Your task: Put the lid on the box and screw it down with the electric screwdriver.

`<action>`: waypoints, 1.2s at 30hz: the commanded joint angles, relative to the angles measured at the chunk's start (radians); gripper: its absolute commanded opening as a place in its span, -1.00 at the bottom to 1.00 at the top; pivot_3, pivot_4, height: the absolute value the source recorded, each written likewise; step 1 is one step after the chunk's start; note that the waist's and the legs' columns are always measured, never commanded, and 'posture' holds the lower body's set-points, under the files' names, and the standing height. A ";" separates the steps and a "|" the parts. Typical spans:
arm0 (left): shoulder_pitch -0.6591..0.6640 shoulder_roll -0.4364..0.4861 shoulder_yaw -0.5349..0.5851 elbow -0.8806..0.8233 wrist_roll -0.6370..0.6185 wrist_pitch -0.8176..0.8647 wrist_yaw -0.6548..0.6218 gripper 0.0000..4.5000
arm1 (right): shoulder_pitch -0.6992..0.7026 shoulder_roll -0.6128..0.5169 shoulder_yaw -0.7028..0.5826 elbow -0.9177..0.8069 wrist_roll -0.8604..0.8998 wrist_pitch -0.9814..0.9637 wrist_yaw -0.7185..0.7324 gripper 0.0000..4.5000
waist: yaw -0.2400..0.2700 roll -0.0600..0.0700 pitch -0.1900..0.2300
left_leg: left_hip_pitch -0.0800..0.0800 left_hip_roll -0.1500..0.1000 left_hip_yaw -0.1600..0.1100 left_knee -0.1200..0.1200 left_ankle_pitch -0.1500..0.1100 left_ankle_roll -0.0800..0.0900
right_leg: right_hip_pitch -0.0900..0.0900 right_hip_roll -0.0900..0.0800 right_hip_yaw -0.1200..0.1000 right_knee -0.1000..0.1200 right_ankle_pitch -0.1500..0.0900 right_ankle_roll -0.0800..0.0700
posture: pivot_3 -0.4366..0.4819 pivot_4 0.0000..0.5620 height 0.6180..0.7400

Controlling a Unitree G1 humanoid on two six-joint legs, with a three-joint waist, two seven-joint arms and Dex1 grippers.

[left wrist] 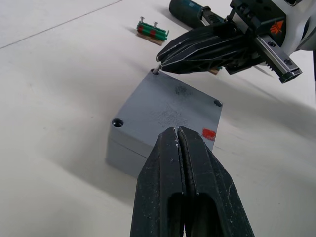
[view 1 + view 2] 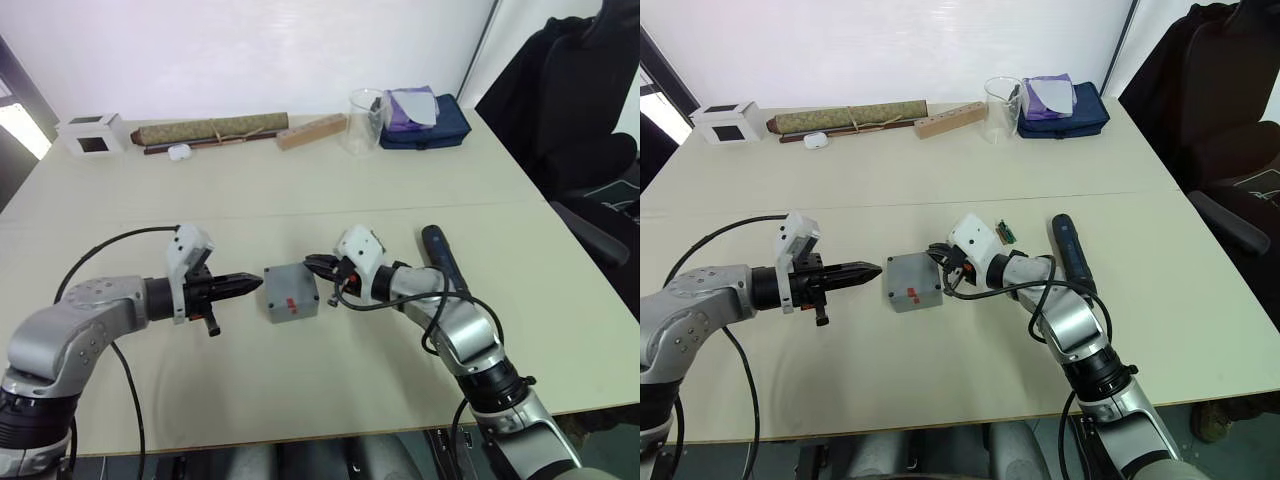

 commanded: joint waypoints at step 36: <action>-0.304 -0.010 -0.227 -0.090 0.017 -0.093 -0.216 -1.00 | -0.386 -0.751 -0.194 0.106 0.418 1.073 0.120 0.97 | 0.001 0.003 0.002 | -0.001 -0.001 0.002 0.000 0.000 0.000 | 0.000 0.000 0.001 -0.003 0.000 -0.001 | -0.05 -0.47 1.00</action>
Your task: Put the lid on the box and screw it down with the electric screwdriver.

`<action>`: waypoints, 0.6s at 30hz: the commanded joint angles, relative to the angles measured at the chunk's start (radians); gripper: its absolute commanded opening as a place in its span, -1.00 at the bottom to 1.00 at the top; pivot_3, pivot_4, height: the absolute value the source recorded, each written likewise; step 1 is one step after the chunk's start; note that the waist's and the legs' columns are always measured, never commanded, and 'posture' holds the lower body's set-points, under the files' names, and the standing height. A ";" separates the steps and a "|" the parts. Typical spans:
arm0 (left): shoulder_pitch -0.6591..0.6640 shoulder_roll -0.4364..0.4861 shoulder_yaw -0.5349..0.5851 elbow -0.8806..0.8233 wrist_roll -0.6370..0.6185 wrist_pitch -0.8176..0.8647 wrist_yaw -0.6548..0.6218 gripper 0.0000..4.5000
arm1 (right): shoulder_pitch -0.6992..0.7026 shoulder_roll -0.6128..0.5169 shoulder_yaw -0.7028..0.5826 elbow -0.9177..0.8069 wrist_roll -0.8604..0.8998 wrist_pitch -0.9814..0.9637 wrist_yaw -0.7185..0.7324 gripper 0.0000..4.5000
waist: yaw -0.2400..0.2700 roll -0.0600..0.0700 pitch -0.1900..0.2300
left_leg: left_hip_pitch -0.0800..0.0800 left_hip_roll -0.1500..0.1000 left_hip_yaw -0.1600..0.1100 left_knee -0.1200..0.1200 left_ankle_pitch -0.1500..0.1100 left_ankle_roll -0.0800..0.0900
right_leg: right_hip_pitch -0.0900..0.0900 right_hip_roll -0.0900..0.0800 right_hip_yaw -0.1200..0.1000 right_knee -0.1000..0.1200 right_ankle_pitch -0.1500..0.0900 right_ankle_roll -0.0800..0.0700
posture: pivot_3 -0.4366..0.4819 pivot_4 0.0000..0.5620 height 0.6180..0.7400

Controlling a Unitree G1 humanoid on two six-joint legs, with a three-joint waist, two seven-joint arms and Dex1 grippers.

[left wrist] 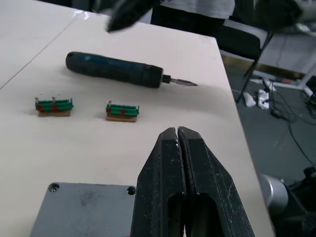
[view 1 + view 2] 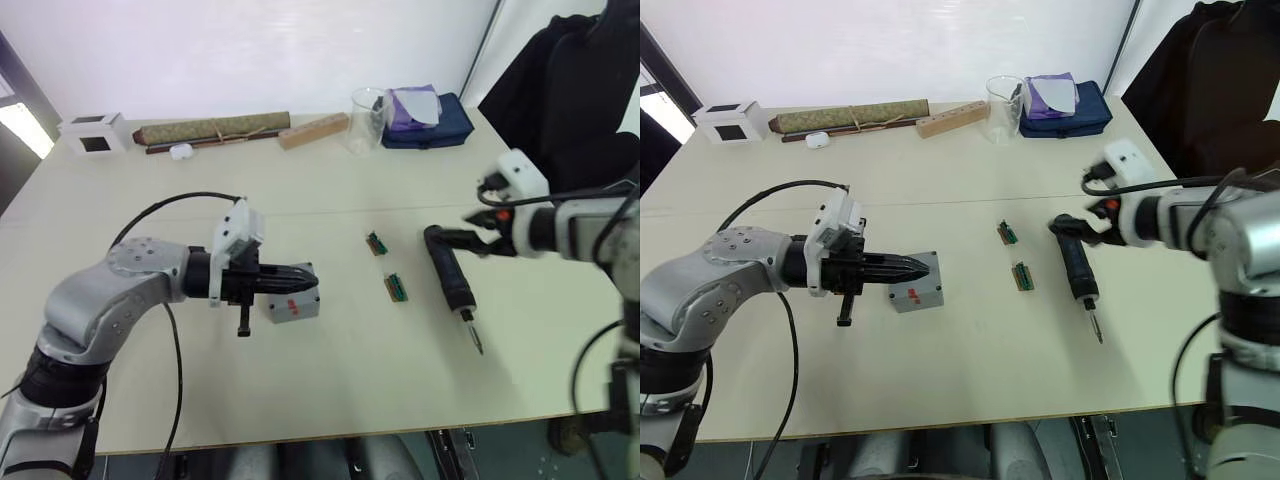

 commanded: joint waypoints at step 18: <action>0.068 0.034 -0.015 -0.127 0.048 0.000 0.035 -1.00 | -0.289 0.016 0.693 0.559 -0.149 -0.149 0.359 0.97 | -0.010 0.001 0.001 | -0.002 0.000 0.002 0.001 0.000 0.000 | -0.002 0.000 0.002 0.000 0.000 0.001 | -0.05 -0.47 1.00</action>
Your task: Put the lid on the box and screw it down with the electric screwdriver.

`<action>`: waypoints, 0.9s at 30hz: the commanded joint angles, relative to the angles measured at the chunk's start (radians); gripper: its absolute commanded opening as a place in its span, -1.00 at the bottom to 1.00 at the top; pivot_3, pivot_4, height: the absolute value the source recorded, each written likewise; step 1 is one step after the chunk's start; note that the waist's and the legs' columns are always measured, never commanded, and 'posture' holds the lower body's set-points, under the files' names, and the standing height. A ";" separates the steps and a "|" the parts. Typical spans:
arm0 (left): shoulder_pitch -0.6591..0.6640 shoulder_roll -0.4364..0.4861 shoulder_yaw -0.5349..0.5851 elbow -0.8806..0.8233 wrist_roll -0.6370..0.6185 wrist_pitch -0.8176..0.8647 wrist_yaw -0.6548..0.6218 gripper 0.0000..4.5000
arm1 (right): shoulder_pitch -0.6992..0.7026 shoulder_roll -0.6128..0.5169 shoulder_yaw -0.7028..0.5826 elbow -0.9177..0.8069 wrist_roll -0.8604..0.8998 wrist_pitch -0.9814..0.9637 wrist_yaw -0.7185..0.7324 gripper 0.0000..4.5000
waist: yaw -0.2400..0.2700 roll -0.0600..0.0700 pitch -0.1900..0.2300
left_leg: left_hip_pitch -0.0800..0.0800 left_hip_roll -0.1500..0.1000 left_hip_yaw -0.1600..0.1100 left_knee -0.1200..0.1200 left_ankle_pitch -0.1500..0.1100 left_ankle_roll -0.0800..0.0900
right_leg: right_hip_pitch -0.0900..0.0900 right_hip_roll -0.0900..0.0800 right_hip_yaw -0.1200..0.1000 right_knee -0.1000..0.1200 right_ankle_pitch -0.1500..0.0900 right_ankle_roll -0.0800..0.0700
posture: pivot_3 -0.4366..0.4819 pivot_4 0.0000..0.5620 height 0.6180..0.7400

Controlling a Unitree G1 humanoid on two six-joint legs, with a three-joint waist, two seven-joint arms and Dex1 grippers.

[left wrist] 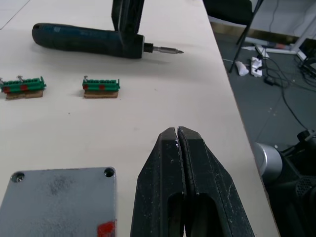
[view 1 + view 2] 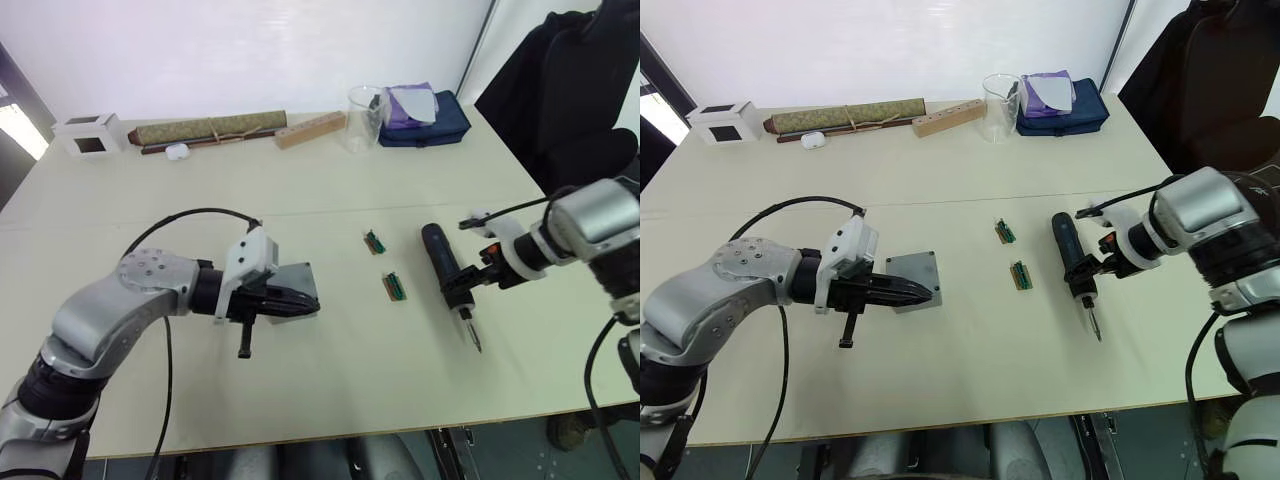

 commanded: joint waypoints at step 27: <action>0.059 -0.007 0.070 0.069 -0.001 -0.022 0.086 -1.00 | -0.324 0.178 -0.040 0.534 -0.381 -0.431 0.253 -0.07 | -0.008 0.008 0.005 | 0.001 0.000 0.000 0.010 0.000 0.000 | 0.005 0.000 -0.001 0.001 0.003 0.000 | -0.05 -0.47 1.00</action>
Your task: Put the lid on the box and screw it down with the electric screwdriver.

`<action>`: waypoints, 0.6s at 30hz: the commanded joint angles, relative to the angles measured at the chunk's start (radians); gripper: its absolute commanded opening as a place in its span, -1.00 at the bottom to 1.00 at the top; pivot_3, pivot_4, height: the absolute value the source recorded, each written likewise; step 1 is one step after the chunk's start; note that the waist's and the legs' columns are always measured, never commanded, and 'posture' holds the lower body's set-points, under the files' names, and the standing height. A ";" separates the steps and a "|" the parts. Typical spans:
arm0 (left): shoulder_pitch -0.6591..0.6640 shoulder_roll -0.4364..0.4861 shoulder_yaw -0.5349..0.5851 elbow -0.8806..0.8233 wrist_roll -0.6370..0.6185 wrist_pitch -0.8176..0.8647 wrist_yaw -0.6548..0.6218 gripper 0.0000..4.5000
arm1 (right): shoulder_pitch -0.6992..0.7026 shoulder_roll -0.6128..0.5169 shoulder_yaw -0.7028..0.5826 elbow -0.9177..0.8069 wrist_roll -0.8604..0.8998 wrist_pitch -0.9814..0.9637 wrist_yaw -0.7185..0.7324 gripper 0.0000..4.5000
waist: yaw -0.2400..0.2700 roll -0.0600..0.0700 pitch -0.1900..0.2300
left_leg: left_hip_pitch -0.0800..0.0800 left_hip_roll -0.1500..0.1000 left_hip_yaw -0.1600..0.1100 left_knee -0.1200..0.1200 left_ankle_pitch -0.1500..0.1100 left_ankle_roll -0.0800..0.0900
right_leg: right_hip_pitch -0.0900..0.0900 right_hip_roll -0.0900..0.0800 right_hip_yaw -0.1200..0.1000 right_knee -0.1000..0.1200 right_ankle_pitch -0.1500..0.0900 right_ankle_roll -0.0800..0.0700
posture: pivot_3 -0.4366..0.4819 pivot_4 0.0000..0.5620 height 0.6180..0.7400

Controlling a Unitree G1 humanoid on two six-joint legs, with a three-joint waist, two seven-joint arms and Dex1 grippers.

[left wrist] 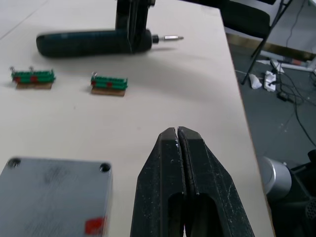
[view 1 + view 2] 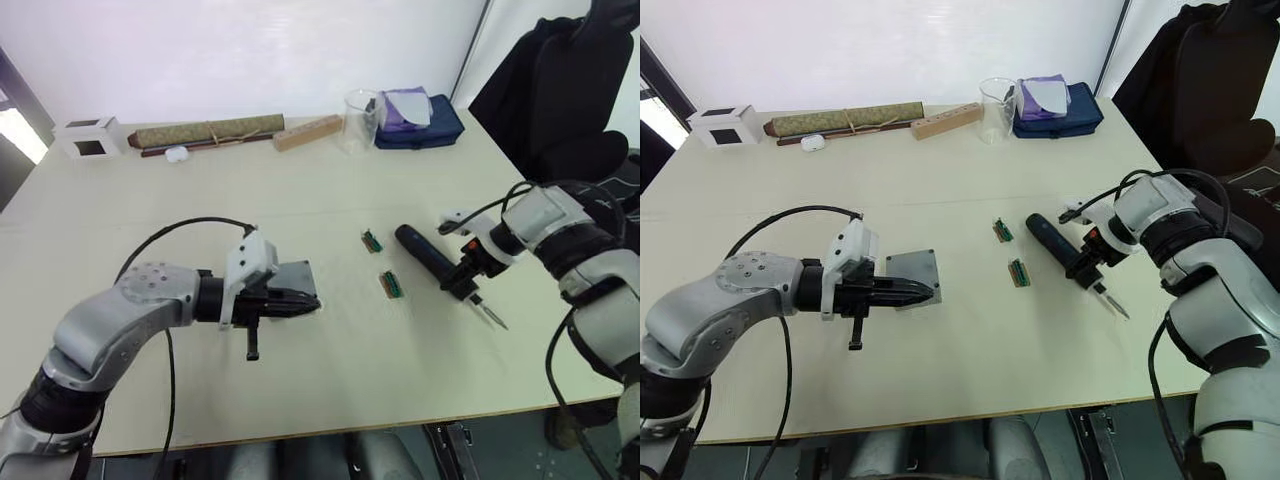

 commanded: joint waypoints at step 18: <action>-0.028 0.030 0.122 0.230 0.061 -0.045 -0.039 -1.00 | 0.530 0.656 -1.028 -1.261 0.452 -0.209 -0.744 -0.07 | 0.006 0.002 0.001 | -0.015 -0.001 -0.004 0.000 0.000 0.000 | -0.016 -0.001 -0.002 0.008 0.001 0.002 | -0.05 -0.47 1.00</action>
